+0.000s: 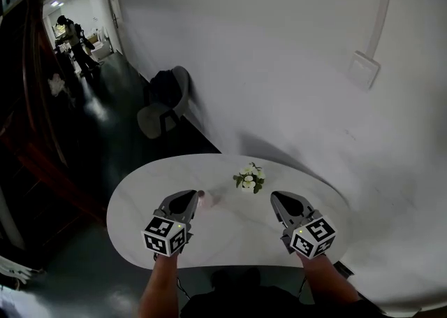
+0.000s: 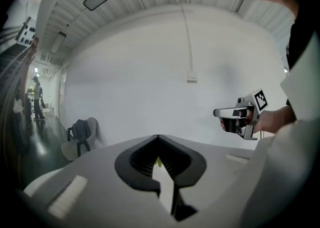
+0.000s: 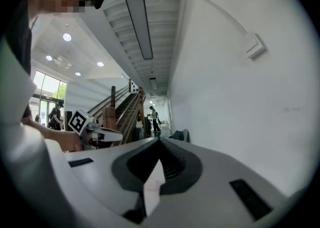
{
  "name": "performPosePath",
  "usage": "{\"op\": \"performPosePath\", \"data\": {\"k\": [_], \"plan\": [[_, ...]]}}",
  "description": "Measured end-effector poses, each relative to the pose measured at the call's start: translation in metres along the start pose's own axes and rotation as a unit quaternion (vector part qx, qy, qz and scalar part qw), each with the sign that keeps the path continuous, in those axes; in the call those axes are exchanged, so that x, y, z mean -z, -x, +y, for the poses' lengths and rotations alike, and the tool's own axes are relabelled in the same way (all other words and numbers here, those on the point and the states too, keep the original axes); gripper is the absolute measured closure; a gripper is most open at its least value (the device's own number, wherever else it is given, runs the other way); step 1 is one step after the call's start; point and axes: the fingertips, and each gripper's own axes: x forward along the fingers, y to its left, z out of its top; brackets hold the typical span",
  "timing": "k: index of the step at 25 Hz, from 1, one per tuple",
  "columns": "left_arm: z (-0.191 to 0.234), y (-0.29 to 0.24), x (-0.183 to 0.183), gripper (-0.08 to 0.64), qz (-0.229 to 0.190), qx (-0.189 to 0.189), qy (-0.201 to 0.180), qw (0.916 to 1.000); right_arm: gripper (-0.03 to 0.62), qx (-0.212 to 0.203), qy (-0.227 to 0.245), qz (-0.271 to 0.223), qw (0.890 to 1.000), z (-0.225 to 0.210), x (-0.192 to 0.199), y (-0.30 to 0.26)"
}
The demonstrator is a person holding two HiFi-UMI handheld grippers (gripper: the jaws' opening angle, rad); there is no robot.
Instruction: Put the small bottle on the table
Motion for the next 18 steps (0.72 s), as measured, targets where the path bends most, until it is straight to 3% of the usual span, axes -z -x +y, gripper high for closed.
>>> {"op": "performPosePath", "data": {"k": [4,9,18], "plan": [[-0.005,0.012,-0.008,0.551,-0.030,-0.021,0.030,0.9989,0.591,0.003,0.017,-0.007,1.000,-0.002,-0.003,0.001],[0.013,0.011,-0.006,0.551,-0.012,-0.086,0.009,0.9962,0.591,-0.007,0.029,-0.019,0.999,0.002,-0.014,-0.009],[0.017,0.001,-0.018,0.551,-0.018,-0.086,0.001,0.9961,0.591,-0.025,0.047,-0.014,0.998,0.009,-0.021,-0.024]]}}
